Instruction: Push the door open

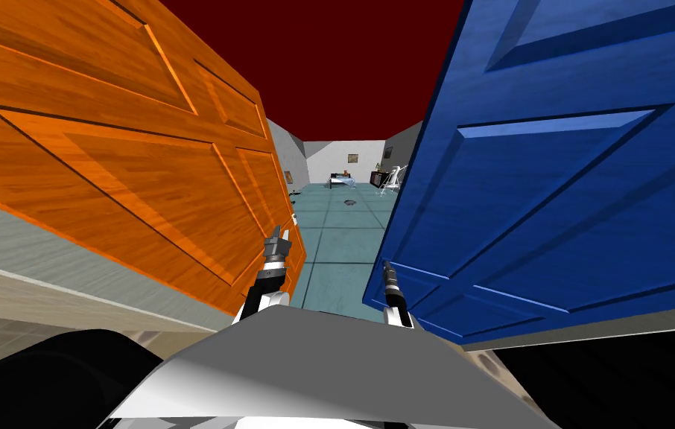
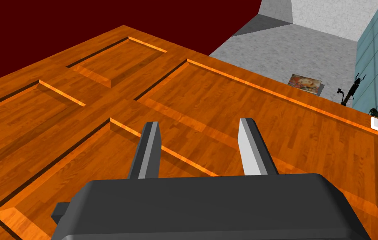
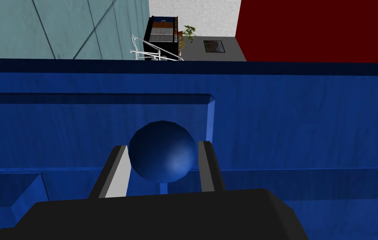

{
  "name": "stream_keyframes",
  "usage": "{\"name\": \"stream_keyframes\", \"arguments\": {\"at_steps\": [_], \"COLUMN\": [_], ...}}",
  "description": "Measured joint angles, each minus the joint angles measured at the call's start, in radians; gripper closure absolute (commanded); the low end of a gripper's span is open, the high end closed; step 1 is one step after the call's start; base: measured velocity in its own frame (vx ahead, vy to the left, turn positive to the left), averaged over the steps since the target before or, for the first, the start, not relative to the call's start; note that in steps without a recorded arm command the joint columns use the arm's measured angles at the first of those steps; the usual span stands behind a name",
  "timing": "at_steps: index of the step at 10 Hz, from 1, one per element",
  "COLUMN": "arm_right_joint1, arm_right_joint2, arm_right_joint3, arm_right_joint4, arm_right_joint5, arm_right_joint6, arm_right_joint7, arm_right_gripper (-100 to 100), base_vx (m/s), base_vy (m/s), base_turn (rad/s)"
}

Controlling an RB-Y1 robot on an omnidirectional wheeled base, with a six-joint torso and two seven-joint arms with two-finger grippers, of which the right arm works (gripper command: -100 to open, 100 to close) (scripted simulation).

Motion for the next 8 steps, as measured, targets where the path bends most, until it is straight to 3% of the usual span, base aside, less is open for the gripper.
{"name": "stream_keyframes", "arguments": {"at_steps": [3,5,6,8], "arm_right_joint1": [0.006,-0.003,0.002,-0.001], "arm_right_joint2": [-0.013,-0.03,-0.033,-0.028], "arm_right_joint3": [-0.023,-0.05,-0.064,-0.069], "arm_right_joint4": [-0.011,0.01,0.001,-0.001], "arm_right_joint5": [-0.014,-0.029,-0.037,-0.043], "arm_right_joint6": [0.007,-0.003,-0.002,0.001], "arm_right_joint7": [0.006,0.008,0.014,0.015], "arm_right_gripper": [100,100,-100,-100], "base_vx": [0.193,0.205,-0.013,-0.185], "base_vy": [0.043,0.015,0.096,0.132], "base_turn": [-0.058,-0.1,-0.071,-0.055]}}
